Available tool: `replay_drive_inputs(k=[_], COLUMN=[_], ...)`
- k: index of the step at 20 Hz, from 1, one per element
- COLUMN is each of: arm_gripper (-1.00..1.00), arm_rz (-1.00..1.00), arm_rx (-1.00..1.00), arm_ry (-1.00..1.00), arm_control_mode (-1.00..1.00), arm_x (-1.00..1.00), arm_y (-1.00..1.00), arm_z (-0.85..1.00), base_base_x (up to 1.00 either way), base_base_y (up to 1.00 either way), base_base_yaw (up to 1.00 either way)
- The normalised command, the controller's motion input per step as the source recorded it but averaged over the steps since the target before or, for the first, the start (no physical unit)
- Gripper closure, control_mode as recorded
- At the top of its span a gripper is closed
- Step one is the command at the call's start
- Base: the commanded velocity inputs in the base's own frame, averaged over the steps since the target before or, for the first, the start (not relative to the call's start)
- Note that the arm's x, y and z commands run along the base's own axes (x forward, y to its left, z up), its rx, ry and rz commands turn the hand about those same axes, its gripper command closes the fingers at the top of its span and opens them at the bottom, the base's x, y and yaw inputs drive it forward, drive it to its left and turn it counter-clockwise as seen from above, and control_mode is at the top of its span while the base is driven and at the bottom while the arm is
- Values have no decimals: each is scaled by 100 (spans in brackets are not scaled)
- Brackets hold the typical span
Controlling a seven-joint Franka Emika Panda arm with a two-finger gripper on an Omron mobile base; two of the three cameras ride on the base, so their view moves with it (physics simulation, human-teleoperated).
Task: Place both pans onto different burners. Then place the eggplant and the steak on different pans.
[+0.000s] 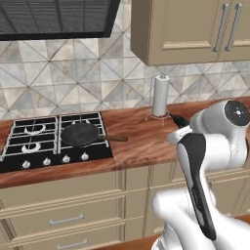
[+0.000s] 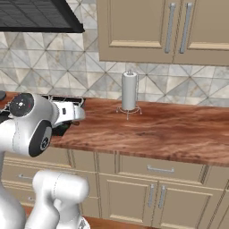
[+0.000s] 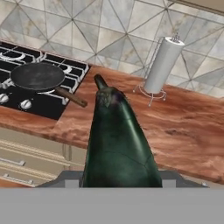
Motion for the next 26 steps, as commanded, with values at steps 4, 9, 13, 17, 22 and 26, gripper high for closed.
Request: replay_drive_inputs(k=[4, 9, 13, 17, 22, 26], arm_gripper=[100, 100, 100, 100, 100, 100], arm_rz=[0, 0, 0, 0, 0, 0], arm_rx=[0, 0, 0, 0, 0, 0], arm_ry=[0, 0, 0, 0, 0, 0], arm_control_mode=[100, 100, 100, 100, 100, 100], arm_x=[0, 0, 0, 0, 0, 0], arm_y=[0, 0, 0, 0, 0, 0], arm_z=[0, 0, 0, 0, 0, 0], base_base_x=[-28, 0, 0, 2, 42, 64], base_base_y=[43, 65, 66, 57, 40, 16], base_base_yaw=[0, 1, 0, 0, 0, 4])
